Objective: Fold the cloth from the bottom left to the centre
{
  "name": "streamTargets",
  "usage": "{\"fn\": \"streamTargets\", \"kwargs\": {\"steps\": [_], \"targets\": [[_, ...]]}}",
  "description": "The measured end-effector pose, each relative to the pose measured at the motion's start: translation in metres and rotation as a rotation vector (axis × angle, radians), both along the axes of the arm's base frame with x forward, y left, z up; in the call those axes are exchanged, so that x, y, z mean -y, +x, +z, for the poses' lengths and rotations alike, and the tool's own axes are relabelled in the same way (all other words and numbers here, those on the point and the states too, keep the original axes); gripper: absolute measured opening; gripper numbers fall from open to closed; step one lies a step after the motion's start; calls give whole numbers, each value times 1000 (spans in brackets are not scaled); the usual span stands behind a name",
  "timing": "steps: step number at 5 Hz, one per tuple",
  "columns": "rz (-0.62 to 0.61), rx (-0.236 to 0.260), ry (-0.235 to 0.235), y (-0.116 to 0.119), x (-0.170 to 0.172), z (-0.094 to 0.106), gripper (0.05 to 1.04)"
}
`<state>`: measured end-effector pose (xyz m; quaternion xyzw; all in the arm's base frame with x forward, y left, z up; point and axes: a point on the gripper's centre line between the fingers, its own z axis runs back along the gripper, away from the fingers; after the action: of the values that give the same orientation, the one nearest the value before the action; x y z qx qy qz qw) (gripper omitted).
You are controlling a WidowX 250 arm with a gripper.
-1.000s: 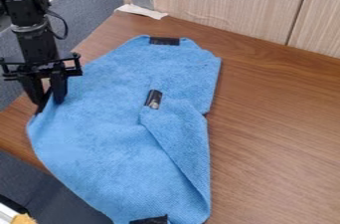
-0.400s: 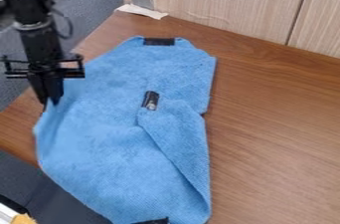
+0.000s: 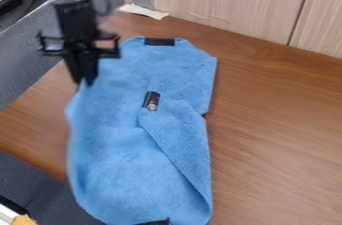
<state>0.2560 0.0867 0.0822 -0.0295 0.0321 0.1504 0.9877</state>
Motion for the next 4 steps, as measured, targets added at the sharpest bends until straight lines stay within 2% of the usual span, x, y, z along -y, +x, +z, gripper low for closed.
{"fn": "streamTargets", "kwargs": {"steps": [2, 3, 4], "targets": [[-117, 55, -49, 26, 62, 8, 72], [-173, 52, -28, 41, 96, -10, 72], [-198, 54, -12, 51, 110, -31, 99]]}}
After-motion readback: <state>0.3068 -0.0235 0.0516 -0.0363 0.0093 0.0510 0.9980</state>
